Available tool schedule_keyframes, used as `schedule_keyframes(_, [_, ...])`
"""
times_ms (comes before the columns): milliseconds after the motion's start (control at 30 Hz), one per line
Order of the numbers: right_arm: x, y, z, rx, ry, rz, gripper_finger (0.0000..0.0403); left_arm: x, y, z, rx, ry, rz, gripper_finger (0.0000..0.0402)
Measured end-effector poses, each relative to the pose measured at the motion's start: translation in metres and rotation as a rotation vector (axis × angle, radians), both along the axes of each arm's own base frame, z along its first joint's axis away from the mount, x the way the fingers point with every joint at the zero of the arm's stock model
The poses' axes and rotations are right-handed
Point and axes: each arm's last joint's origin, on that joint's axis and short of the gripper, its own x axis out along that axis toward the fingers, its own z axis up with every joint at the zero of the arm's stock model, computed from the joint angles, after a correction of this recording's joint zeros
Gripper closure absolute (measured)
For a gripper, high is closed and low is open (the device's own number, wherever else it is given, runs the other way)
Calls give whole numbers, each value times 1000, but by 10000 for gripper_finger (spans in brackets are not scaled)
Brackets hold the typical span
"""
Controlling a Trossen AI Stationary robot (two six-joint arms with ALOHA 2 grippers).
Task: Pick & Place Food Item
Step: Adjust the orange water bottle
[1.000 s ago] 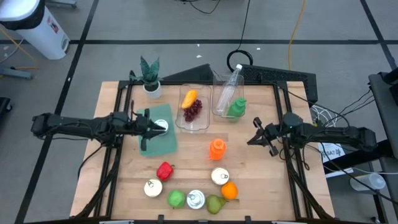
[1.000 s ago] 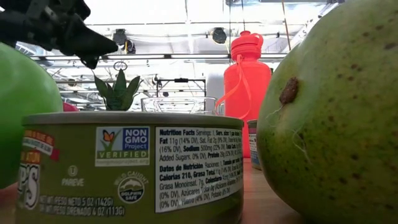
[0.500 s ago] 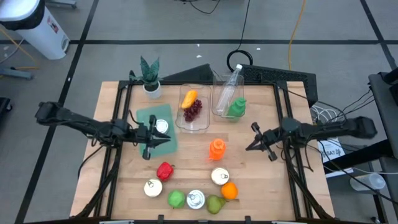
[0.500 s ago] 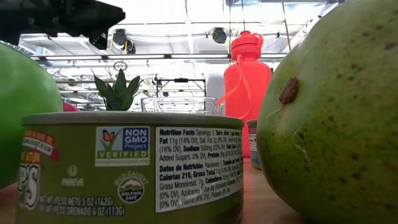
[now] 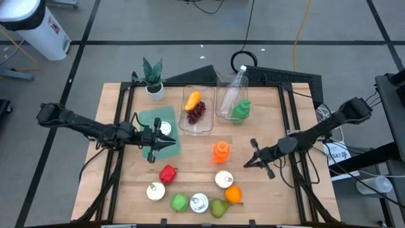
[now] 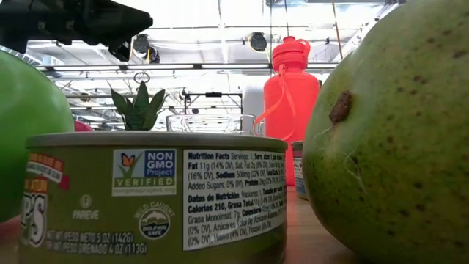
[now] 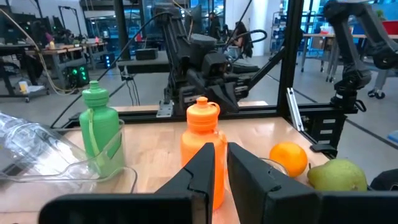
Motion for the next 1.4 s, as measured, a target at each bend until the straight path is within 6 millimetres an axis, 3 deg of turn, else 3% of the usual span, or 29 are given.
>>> schedule_keyframes(133, [8, 11, -11, 4, 51, 25, 402, 0, 0, 0, 0, 0, 0, 350])
schedule_keyframes(400, [52, 26, -16, -63, 100, -15, 403, 0, 0, 0, 0, -2, 16, 350])
schedule_keyframes(567, [77, 25, -15, -55, 100, -59, 403, 0, 0, 0, 0, -3, 16, 350])
schedule_keyframes(1033, [102, -8, -55, -30, 208, -218, 403, 0, 0, 0, 6, -2, 16, 350])
schedule_keyframes(1400, [108, -38, -60, -56, 216, -321, 403, 0, 0, 0, 29, -3, 16, 350])
